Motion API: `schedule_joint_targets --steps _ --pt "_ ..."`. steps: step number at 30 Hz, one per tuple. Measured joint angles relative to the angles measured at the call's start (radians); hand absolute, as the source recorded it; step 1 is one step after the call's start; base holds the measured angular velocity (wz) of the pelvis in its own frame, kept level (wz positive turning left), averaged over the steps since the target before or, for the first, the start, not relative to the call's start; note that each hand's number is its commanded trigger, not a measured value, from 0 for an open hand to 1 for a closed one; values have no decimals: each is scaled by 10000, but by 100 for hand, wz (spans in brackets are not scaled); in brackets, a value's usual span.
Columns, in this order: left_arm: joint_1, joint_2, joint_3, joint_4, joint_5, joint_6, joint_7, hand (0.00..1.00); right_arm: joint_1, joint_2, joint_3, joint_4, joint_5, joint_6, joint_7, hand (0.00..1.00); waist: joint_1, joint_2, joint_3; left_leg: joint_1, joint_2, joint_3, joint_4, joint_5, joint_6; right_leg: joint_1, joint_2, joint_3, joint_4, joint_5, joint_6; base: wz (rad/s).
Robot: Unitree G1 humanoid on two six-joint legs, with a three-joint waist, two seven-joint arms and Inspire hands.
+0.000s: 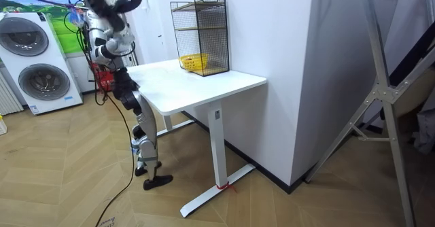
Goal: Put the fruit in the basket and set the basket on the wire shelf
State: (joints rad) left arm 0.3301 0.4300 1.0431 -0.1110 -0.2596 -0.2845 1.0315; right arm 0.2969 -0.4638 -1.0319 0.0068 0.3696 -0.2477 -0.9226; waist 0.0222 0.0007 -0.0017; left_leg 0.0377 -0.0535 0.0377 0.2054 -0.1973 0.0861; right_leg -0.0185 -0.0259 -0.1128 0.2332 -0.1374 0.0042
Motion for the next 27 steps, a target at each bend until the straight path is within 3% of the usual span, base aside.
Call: schedule_joint_targets --steps 2,5,12,15,20,25,27 --pt "174 193 -2 828 -375 173 120 0 7 -117 -127 961 569 184 -364 0 -46 -8 -3 -8 -9 -12 9 -7 -9 -51 -9 18 101 -98 38 4" --pt "720 660 -10 2994 -1339 299 266 0 127 -494 -161 2665 1697 575 -864 0 -150 -32 -36 -213 -23 39 65 -29 -39 -383 -41 56 432 -180 -54 -3" --pt "1046 741 116 8026 -4562 668 20 0 1189 -649 -674 7064 3727 875 -1012 0 -132 61 -72 -468 45 3 326 -179 -100 -562 -5 43 511 -301 -80 1" --pt "1274 737 166 9494 -5500 671 -146 0 1684 -536 -669 8358 4797 866 -988 0 -86 40 -99 -457 92 -2 483 -274 -147 -520 -12 36 574 -380 -61 0" --pt "1277 683 146 10642 -5962 639 -414 0 1788 -111 -485 9956 5680 535 -543 0 -93 32 -106 -481 148 -13 550 -293 -199 -505 22 41 588 -405 -85 0" --pt "951 331 -218 10733 -6523 448 -806 0 1581 635 381 10645 6650 469 65 0 -100 7 -123 -481 201 9 546 -277 -251 -495 69 41 577 -393 -140 0" --pt "848 -52 -684 10747 -6803 416 -1202 0 1414 1015 934 10860 6955 427 485 0 -137 -36 -153 -467 229 26 531 -281 -285 -484 93 51 563 -335 -251 -4"
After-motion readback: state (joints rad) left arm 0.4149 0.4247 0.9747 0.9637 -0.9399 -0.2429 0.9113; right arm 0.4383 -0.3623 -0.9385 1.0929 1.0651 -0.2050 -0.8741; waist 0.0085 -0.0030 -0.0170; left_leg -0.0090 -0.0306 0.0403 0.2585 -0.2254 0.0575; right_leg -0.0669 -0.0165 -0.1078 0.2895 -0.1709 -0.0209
